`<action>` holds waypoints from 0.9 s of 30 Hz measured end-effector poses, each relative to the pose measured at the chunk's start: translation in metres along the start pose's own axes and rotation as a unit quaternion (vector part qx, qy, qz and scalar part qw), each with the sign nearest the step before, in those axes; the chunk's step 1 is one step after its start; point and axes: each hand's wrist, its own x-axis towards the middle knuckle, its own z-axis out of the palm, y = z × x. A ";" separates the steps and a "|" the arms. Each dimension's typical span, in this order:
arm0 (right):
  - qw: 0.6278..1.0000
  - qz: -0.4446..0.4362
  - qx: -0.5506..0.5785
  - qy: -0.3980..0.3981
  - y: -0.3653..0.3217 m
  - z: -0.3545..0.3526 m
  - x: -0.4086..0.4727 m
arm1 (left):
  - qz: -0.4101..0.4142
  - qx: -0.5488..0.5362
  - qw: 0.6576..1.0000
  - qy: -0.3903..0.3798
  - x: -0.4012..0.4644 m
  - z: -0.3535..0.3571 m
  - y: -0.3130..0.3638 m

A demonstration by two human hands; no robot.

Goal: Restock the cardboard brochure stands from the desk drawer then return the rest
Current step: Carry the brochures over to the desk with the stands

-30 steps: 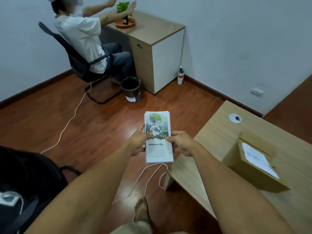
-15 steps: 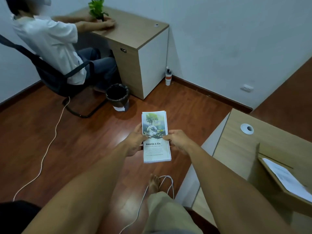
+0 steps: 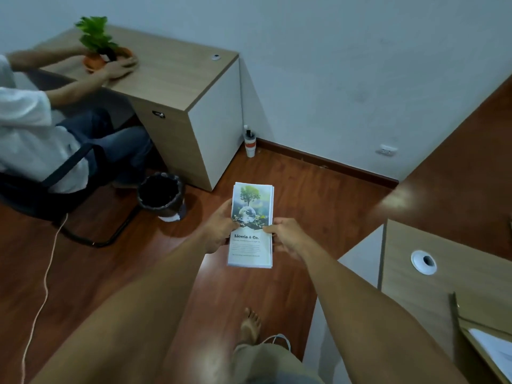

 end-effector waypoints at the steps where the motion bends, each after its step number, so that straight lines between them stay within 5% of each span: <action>1: 1.000 0.001 0.005 0.005 -0.011 -0.004 0.012 | 0.002 -0.001 1.000 -0.006 0.015 -0.001 0.013; 15: 0.986 -0.018 0.050 0.160 -0.097 -0.112 0.092 | 0.010 0.049 0.990 -0.130 0.187 0.062 0.129; 27: 0.937 -0.021 0.156 0.313 -0.168 -0.227 0.143 | 0.069 0.150 0.933 -0.319 0.333 0.169 0.250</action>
